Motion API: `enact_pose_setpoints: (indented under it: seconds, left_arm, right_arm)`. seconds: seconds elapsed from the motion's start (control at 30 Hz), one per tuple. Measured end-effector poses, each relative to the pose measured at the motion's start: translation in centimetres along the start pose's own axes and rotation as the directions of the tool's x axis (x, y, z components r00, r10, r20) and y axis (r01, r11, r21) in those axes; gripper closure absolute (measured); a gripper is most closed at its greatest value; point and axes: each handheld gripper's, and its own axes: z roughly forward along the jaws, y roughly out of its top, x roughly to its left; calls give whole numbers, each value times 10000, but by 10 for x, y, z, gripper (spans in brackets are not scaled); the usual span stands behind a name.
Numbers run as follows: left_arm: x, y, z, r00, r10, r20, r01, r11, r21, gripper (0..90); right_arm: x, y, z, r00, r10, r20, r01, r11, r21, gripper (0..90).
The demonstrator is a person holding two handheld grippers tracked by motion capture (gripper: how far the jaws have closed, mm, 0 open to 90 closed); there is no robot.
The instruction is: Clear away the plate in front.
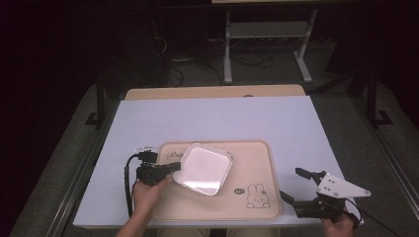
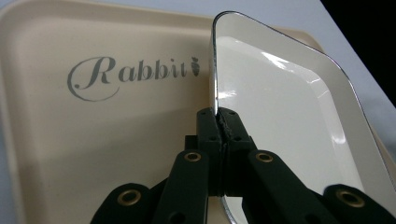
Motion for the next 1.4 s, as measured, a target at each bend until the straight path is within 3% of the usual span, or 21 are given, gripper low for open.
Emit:
enact_pose_setpoints:
  seconds: [0.37, 0.57, 0.73, 0.93, 1.13, 1.4]
  left_arm:
    - [-2, -11, 10, 9940, -360, -1036, 363, 9993, 11, 889]
    - [-4, -19, 10, 9909, -368, -1297, 358, 9993, -97, 847]
    - [-11, -22, 4, 9895, 83, -1442, -104, 9999, -135, 691]
    - [-17, -28, -1, 9857, 660, -1549, -669, 9978, -4, 766]
    - [-19, -34, -4, 9860, 756, -1489, -772, 9970, -52, 768]
    - [-20, -34, -7, 9803, 1389, -1406, -1409, 9900, -42, 762]
  right_arm:
    - [0, 0, 0, 10000, -14, 2, 14, 10000, -26, 129]
    - [0, 1, -1, 10000, -36, -26, 36, 10000, -43, 129]
    - [0, 1, 0, 10000, -35, -5, 35, 10000, -33, 129]
    - [0, 1, -1, 10000, -52, 40, 53, 9999, -99, 129]
    - [0, 1, 0, 10000, -44, 40, 44, 10000, -46, 129]
    - [0, 1, 0, 10000, -59, 57, 59, 10000, -19, 129]
